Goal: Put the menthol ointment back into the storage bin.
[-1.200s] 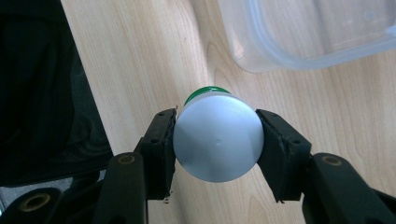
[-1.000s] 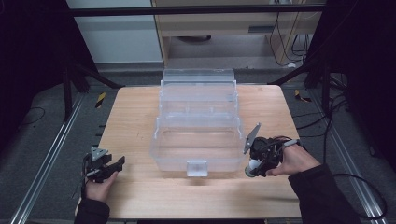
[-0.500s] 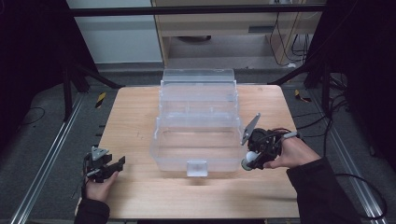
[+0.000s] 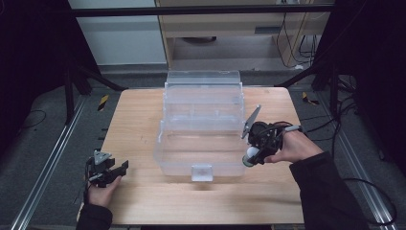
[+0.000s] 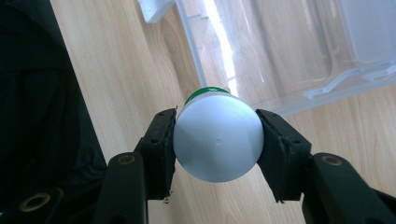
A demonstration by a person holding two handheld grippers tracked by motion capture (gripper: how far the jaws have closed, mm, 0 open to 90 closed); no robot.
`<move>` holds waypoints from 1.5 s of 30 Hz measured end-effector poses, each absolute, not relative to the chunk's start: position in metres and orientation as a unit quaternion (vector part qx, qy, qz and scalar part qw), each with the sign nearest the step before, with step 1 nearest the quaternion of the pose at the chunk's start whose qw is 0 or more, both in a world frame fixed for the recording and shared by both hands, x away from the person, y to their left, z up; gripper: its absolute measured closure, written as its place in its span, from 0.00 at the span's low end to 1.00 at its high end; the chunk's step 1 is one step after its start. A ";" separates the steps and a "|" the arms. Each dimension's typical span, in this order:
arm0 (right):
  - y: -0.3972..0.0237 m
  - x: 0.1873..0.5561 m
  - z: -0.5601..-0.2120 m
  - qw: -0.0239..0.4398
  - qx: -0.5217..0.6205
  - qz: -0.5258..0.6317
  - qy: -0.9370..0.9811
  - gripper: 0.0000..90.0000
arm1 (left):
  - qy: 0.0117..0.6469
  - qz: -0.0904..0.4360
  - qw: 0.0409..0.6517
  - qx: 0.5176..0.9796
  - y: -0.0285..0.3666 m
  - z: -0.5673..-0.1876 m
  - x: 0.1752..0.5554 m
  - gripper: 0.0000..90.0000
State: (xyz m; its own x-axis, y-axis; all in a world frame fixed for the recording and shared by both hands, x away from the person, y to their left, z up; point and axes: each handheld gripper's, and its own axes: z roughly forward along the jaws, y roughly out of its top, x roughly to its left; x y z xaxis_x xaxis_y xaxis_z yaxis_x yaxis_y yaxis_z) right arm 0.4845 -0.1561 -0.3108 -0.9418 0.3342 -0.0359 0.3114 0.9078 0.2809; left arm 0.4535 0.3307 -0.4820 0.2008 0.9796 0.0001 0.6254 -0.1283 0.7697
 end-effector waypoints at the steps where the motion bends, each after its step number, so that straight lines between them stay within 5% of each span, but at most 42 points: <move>1: -0.156 0.486 -0.310 0.042 0.164 0.136 0.976 0.56 | 0.572 0.268 0.329 0.702 0.331 -0.482 0.454 0.47; 45: -0.131 0.534 -0.362 0.040 0.164 0.120 0.978 0.56 | 0.571 0.271 0.330 0.701 0.332 -0.481 0.453 0.47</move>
